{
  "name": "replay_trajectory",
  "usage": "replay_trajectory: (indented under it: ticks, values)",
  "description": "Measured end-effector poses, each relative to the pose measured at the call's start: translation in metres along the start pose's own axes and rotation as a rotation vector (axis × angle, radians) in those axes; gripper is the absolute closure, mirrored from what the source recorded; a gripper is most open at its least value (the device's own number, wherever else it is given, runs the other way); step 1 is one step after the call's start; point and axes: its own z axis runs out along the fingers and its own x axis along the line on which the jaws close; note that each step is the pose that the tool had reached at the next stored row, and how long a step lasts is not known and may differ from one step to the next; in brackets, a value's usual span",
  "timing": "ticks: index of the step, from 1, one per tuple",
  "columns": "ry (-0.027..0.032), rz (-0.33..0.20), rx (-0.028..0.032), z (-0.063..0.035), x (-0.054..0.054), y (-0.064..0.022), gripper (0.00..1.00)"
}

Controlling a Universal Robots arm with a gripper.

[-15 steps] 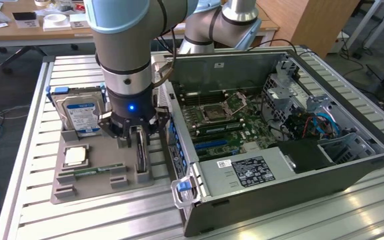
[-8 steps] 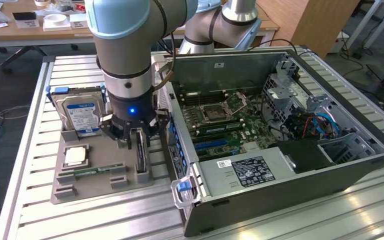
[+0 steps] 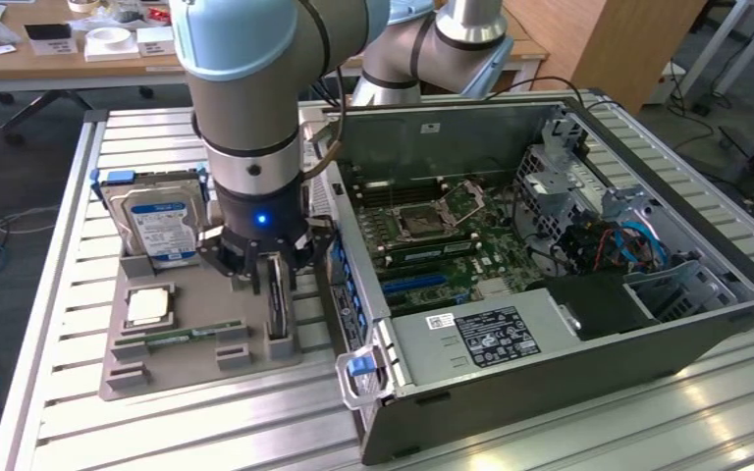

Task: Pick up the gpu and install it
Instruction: 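Pick up the gpu and move the gpu toward the slot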

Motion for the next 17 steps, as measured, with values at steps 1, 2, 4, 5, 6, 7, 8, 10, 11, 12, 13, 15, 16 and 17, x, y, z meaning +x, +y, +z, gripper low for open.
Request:
replay_trajectory:
  ticks: [1,2,4,5,6,7,8,10,11,12,13,15,16,17]
  values:
    - [-0.0001,0.0,-0.0001,0.0017,0.0,-0.0001,0.53]
    - [-0.0001,0.0,0.0,0.0033,0.0,-0.0002,0.53]
    - [0.0,0.0,-0.0001,0.0063,0.0,-0.0003,0.53]
    - [0.0001,0.0,0.0,0.0075,0.0,-0.0003,0.53]
    - [0.0,0.0,0.0,0.0085,0.0,-0.0004,0.53]
    - [0.0002,0.0,0.0,0.0089,0.0,-0.0004,0.53]
    - [0.0004,0.0,0.0003,0.009,0.0,-0.0004,0.53]
    - [0.0001,0.0,0.0,0.0097,0.0,-0.0001,0.53]
    - [0.0001,0.0,-0.0001,0.0101,0.0,0.0006,0.53]
    - [0.0,0.0,-0.0001,0.0106,0.0,0.0017,0.53]
    - [0.0001,0.0,0.0,0.0109,0.001,0.0031,0.53]
    - [0.0,0.0,0.0,0.0115,0.001,0.0064,0.53]
    - [0.0001,0.0,0.0,0.0117,0.001,0.0074,0.53]
    - [0.0001,0.0,0.0,0.0118,0.001,0.0083,0.53]
